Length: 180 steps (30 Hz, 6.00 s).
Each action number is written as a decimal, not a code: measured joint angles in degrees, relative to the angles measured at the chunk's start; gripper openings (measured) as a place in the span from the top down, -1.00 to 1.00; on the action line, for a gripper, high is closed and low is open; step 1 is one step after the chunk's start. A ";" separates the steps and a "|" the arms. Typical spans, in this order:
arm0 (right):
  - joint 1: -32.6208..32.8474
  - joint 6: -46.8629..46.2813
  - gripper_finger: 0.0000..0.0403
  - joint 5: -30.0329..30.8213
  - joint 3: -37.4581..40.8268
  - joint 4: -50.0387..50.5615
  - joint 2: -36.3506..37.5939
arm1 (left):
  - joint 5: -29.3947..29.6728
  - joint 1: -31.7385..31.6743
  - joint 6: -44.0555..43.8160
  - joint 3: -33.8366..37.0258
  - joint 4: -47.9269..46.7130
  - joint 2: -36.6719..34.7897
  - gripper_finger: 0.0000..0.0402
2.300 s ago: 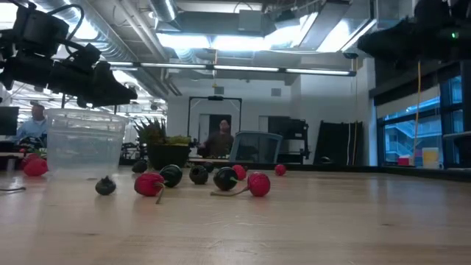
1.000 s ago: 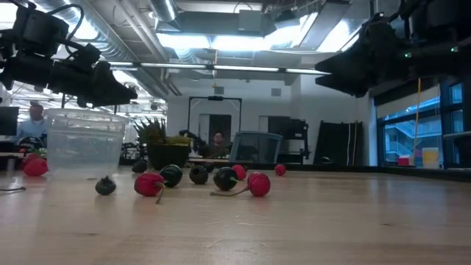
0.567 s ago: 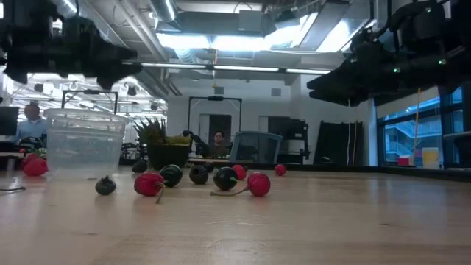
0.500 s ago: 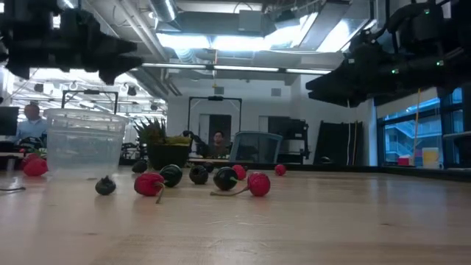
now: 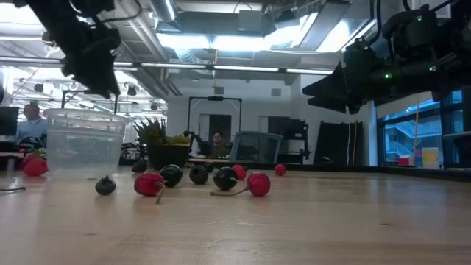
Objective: Pick and placing Produce into tupperware
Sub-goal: Put the red strawberry into the transparent container
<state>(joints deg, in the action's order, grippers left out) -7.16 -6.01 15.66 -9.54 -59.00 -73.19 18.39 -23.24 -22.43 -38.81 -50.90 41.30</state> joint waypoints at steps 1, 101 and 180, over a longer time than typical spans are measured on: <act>-0.13 0.01 -0.56 0.00 0.00 0.00 0.00 | -0.03 0.11 -1.14 -0.72 -2.21 1.63 -0.19; -0.16 0.11 -0.56 -0.02 0.00 0.17 0.00 | 0.37 -9.45 -12.97 0.63 -10.46 47.08 0.76; -0.16 -1.44 -0.56 -0.04 -0.02 1.42 0.02 | 14.00 48.15 -45.99 0.24 10.67 27.08 0.84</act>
<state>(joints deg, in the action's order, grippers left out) -7.31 -7.44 15.62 -9.56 -57.58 -73.17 32.39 24.91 -68.41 -38.57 -40.23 68.38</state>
